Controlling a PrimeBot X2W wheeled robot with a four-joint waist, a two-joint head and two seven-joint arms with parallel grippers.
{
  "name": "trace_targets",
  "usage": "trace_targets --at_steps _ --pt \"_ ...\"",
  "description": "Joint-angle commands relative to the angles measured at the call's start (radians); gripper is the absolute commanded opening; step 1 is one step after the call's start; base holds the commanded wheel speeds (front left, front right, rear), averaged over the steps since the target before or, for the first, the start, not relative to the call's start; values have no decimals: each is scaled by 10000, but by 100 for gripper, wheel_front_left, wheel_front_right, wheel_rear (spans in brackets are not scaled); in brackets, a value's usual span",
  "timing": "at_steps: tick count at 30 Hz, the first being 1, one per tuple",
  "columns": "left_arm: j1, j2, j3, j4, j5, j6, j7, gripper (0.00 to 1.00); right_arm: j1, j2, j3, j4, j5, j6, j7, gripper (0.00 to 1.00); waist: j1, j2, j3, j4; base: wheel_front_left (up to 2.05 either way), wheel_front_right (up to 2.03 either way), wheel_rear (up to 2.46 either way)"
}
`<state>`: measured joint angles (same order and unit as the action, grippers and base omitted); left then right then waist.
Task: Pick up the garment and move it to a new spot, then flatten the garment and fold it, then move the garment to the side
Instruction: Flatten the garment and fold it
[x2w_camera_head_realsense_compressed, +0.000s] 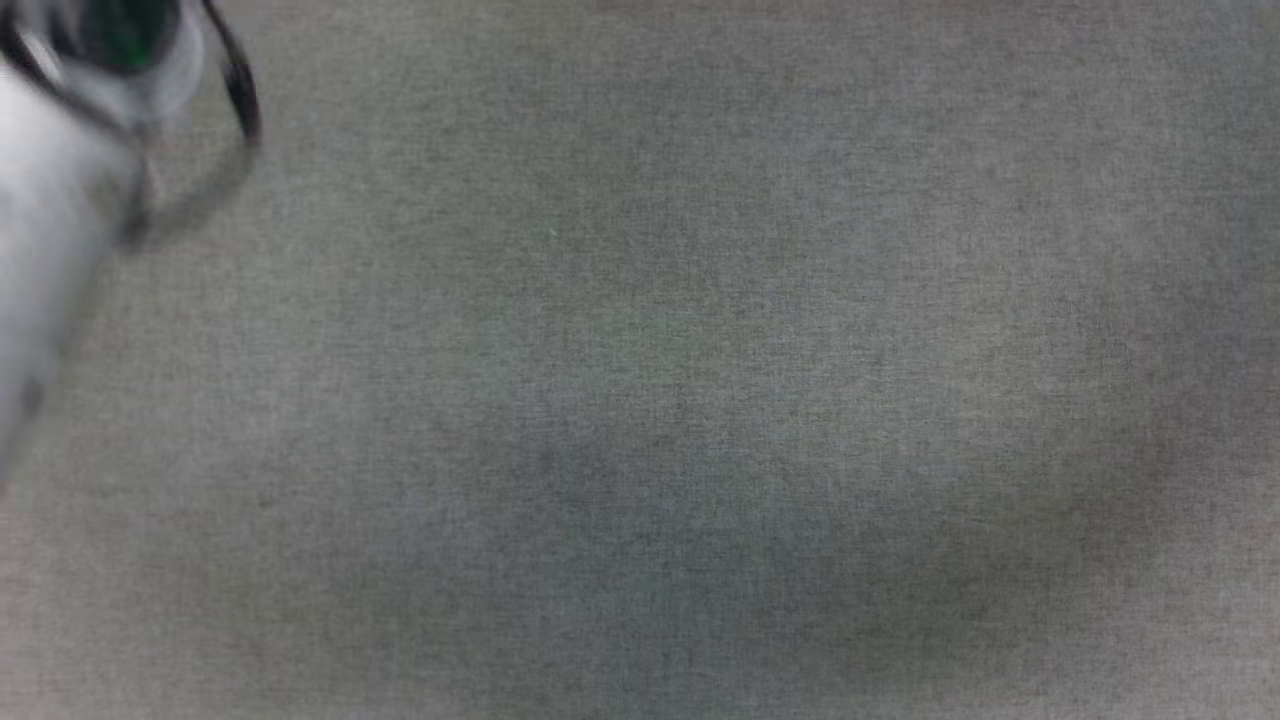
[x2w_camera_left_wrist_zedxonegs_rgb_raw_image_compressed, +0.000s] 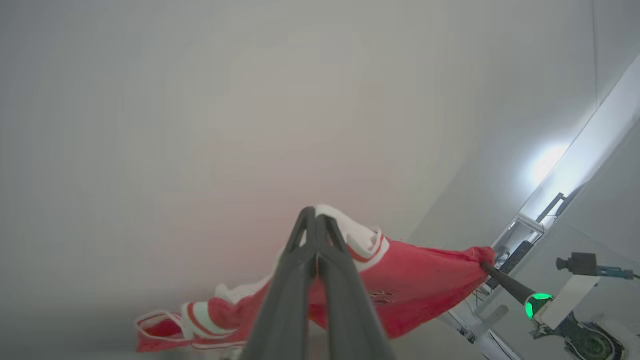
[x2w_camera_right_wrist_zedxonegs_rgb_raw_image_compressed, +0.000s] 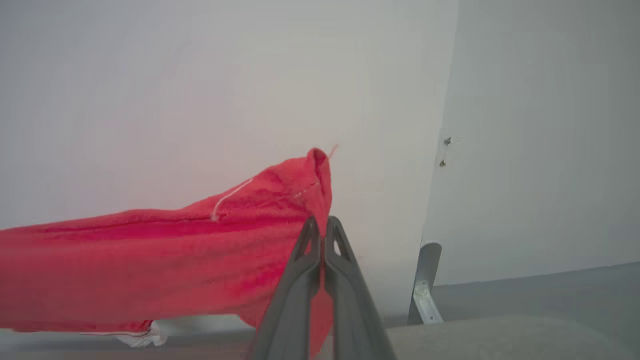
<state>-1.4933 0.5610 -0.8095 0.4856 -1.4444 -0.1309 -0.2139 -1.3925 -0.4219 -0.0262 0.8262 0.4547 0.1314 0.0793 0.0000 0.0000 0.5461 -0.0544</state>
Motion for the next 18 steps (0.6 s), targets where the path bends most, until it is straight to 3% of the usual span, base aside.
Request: trace_targets --at_steps 1,5,8,13,18 --pt "1130 214 -86 -562 -196 15 -253 0 992 -231 542 -433 570 -14 77 0 0 0 -113 66 0 0 0" --pt "3390 389 74 -1561 -243 13 -497 0 3097 -716 1269 -1704 1812 -14 485 0 0 0 -352 158 0 0 0" --pt "5036 364 998 -2249 153 13 -518 0 4772 -1161 1465 -2791 2595 -12 867 0 0 0 -520 178 0 0 0" --pt "7742 378 2001 -3716 876 11 -495 0 7337 -1642 1112 -4644 3396 -12 1347 0 0 0 -910 112 0 0 0" --pt "10098 758 2481 -5291 1463 10 -495 0 9663 -1776 398 -6528 3797 -12 1940 0 0 0 -1292 -18 0 0 0"
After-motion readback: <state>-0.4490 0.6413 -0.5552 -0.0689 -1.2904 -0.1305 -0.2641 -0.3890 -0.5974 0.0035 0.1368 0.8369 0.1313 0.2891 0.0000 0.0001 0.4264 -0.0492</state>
